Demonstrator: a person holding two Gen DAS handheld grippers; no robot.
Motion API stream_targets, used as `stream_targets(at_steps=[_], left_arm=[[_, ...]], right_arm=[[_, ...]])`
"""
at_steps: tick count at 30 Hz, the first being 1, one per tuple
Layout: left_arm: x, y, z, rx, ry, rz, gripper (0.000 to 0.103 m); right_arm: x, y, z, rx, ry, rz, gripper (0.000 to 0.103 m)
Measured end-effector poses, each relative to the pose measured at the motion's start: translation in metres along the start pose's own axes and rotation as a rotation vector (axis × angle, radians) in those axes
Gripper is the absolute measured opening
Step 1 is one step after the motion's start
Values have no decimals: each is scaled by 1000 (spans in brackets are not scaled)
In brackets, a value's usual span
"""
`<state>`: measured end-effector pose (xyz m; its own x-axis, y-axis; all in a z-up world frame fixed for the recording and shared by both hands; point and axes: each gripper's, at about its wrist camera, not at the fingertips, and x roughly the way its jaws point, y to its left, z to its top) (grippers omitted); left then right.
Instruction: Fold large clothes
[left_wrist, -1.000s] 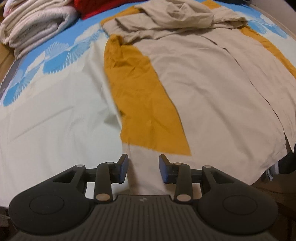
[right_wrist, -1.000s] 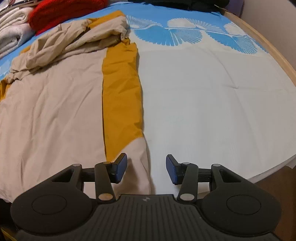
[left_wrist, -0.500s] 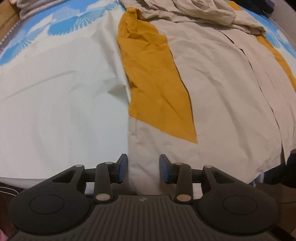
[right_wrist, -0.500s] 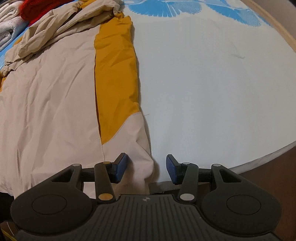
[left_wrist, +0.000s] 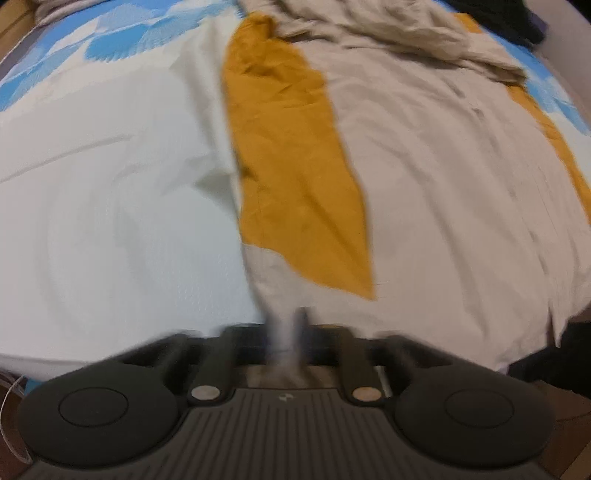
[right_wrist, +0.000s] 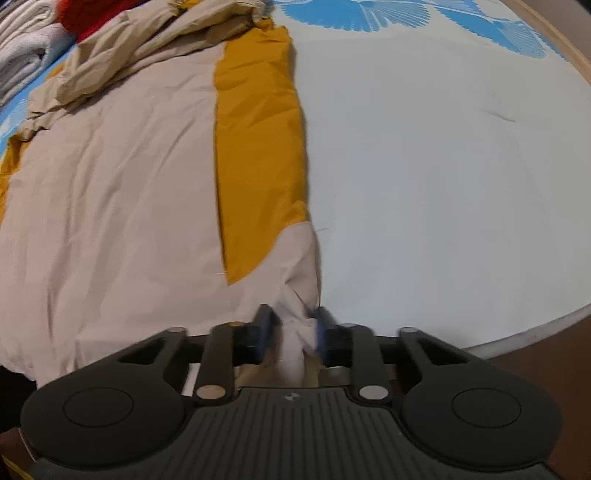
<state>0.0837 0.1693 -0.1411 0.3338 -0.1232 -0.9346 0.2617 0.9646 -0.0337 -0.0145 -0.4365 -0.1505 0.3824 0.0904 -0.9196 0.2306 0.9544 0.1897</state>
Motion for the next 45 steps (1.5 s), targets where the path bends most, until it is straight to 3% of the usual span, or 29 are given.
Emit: stream_targets(at_steps=[3,8,14,15,17,19,28,40,43,45], left_arm=[[-8,-9,-2,67,-30,28,6],[2,-9,-8,63,31,44,25],[5,-7,-7,69,33,43,27],[5,-7,-7,73,32,45,25],[1,-11,-6,99,21,48,10],[-5,-15,-3,124,12,53,4],[-91,-41,22,281,-112,41,2],[-214,-63,11,466,-288,33,0],[-212,-55,17,433,-291,43,0],[-196,-46,26,358,-262,16,1]], right_arm=[[-7,-2,2,37,-24,62,6],[2,7,-3,-16,20,-8,20],[5,17,-4,-69,18,-34,24],[5,18,-4,-71,15,-35,22],[2,17,-6,-84,4,-28,10],[-5,17,-3,-78,-14,-9,6],[-88,2,6,64,-203,178,1],[-242,-35,-21,118,-488,278,0],[-249,-43,-28,90,-469,214,0],[-233,-46,-24,109,-443,201,3]])
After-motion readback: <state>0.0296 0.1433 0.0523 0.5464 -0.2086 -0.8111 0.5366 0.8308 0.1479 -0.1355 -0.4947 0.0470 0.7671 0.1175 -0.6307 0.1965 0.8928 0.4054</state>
